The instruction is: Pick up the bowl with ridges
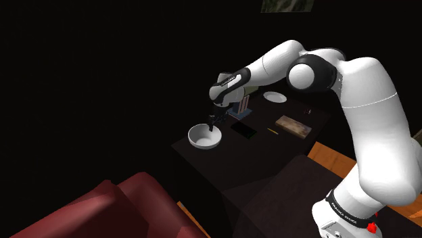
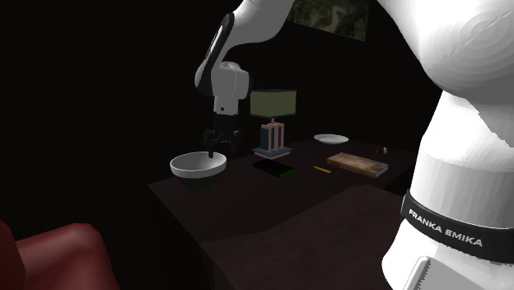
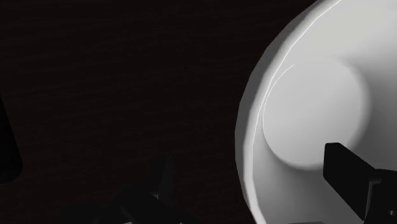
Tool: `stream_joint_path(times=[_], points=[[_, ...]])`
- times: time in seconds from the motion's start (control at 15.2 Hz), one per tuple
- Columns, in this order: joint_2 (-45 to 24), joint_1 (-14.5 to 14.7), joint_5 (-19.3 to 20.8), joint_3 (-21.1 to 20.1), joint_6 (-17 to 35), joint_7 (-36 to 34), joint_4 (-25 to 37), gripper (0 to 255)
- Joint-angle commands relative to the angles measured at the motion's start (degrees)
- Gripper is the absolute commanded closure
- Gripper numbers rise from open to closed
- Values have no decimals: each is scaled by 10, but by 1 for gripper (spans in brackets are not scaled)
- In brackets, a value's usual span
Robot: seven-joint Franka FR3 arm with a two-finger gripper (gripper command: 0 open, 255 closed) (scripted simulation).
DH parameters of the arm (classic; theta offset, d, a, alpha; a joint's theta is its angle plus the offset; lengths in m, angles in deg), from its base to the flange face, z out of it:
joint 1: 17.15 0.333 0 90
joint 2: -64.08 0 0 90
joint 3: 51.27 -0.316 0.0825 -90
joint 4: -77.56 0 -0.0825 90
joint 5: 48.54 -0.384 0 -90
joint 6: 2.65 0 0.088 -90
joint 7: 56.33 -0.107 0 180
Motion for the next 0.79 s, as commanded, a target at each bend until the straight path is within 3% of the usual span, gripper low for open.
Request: stream_joint_path(times=[0.0,0.07,0.73], points=[[-4,0,-1,-1,3,0,1,0],[-5,0,-1,-1,3,1,2,255],[2,1,0,0,-1,-1,0,255]])
